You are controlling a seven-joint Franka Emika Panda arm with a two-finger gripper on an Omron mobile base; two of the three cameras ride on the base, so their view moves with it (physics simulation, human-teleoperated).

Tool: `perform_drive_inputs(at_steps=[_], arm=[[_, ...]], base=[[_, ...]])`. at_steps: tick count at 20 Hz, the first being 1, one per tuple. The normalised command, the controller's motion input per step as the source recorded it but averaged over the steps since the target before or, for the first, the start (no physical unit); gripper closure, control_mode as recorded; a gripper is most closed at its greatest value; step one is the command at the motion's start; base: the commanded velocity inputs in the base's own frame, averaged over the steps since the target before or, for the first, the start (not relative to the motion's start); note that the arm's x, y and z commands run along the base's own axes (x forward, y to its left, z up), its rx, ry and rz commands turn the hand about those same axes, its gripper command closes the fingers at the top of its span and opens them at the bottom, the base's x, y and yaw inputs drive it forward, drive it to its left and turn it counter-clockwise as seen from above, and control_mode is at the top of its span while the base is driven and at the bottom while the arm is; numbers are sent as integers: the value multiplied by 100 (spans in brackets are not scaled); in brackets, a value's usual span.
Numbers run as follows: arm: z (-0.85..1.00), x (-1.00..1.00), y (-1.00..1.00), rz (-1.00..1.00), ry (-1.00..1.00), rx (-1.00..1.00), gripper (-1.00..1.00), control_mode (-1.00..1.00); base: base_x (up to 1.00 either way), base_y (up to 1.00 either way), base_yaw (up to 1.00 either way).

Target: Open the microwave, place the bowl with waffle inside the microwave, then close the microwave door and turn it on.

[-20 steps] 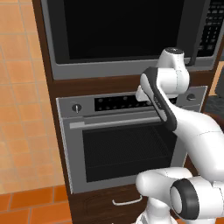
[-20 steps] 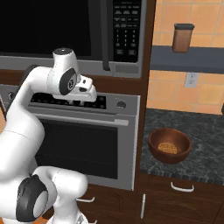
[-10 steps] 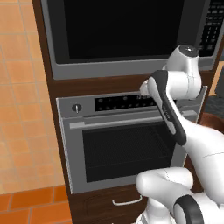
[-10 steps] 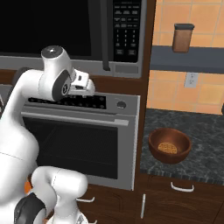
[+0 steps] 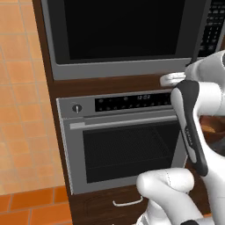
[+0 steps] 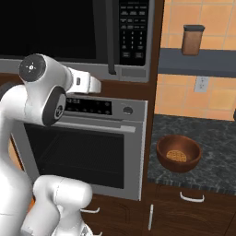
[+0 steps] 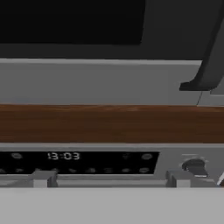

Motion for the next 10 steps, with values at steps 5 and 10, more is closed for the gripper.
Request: perform_drive_inputs(at_steps=[5,10], arm=[[96,-9,-53,-5,-12,1,-100,-100],[27,57,-54,-1,7,17,-100,-100]], base=[[0,0,0],[0,0,0]])
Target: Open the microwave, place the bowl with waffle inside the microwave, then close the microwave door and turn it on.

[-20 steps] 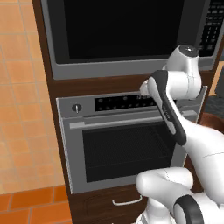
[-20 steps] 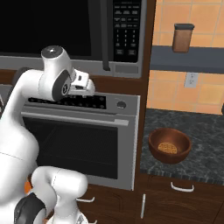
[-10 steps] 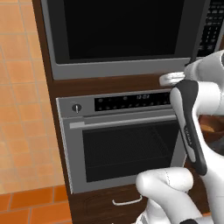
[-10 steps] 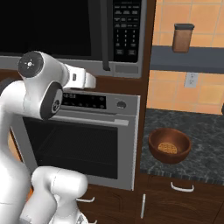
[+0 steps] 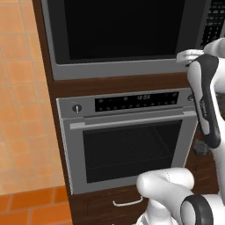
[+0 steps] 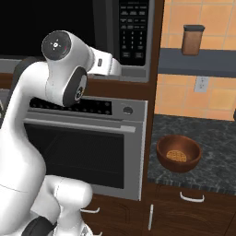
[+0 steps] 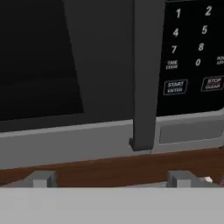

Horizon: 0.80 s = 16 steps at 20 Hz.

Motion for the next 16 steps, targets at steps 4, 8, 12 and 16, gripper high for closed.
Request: perform_drive_inputs(at_steps=[4,8,12,16], arm=[[22,77,-46,2,12,6,-100,-100],[4,21,-35,0,0,-2,-100,-100],[0,5,-10,-1,0,-5,-100,-100],[0,17,17,0,-6,-3,-100,-100]], base=[[0,0,0],[0,0,0],[0,0,0],[0,0,0]])
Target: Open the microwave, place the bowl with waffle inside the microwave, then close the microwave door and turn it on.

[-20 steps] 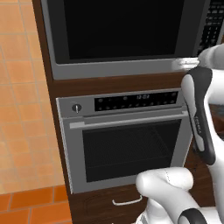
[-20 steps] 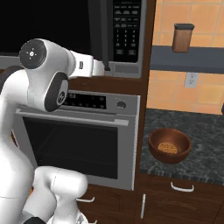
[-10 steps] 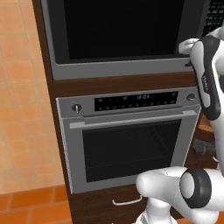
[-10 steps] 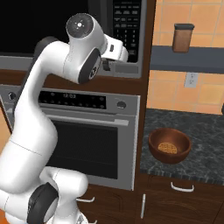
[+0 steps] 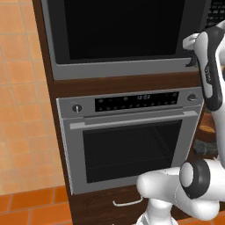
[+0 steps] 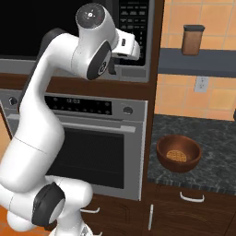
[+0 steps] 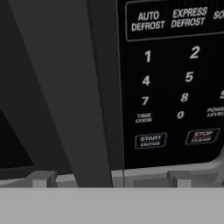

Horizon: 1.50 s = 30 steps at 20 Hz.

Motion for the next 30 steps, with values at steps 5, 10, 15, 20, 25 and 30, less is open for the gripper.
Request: perform_drive_inputs(at_steps=[5,10,15,20,25,30], arm=[[0,22,28,-5,-12,-1,-100,-100],[0,64,-9,1,-3,0,-100,-100],[0,26,-10,3,-6,0,-100,-100],[0,0,1,-1,-18,0,100,-100],[0,-42,1,-13,-11,0,100,-100],[0,-93,0,-29,-3,0,100,-100]], base=[[0,0,0],[0,0,0],[0,0,0],[0,0,0],[0,0,0],[0,0,0]])
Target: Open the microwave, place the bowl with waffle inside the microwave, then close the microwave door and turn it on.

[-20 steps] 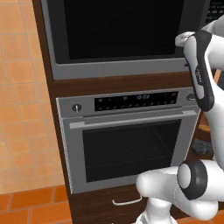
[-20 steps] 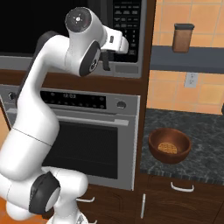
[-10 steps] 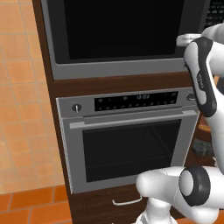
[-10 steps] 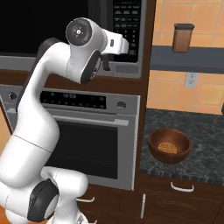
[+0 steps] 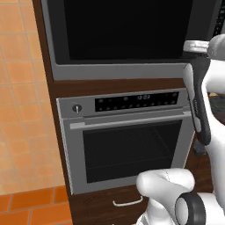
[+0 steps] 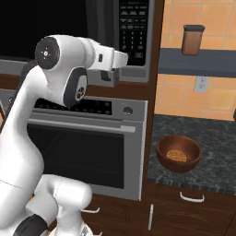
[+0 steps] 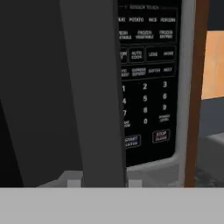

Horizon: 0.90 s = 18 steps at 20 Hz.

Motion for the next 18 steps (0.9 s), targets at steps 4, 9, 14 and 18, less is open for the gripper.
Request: perform_drive_inputs(at_steps=[4,9,14,18], arm=[[-3,-100,0,-31,-1,-1,100,-100],[-14,-100,7,-20,-8,-3,100,-100],[-30,-100,37,-1,-3,-19,100,-100],[-37,-100,53,10,0,-24,100,-100]], base=[[0,0,0],[0,0,0],[0,0,0],[0,0,0]])
